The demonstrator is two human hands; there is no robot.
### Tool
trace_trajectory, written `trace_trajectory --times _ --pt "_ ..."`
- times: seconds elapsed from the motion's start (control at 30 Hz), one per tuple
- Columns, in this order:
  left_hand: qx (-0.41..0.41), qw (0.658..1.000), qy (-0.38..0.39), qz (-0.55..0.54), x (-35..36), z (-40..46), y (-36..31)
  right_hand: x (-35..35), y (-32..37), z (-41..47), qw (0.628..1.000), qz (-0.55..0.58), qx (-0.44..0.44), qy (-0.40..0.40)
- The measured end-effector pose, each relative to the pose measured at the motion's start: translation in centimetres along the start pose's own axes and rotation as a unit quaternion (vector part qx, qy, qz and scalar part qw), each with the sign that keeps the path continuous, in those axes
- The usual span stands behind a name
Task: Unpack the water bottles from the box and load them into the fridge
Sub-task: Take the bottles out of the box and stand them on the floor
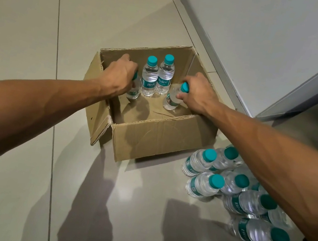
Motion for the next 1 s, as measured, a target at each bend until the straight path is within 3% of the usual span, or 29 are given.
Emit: trace_trajectory --times 0.37,0.57,1.0 --pt "0.017 0.999 -0.010 -0.045 -2.5 -1.6 -1.0 -3.5 -0.7 -1.8 0.996 0.077 0.007 -0.038" --pt "0.054 0.993 0.003 -0.102 -4.5 -4.1 -4.0 -6.9 1.0 -3.5 0.996 0.068 -0.023 -0.046" --pt "0.147 0.961 -0.052 -0.228 -10.3 -11.0 -9.3 -16.2 2.5 -9.8 0.994 0.017 -0.047 -0.093"
Point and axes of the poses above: each hand's wrist, its own z-axis towards the middle knuckle, its own x-axis out of the palm, y = z × x, the point moved 10 cm from there along z, towards the middle knuckle, and after that the axes turned 15 degrees about -x, right-handed, at the moved point
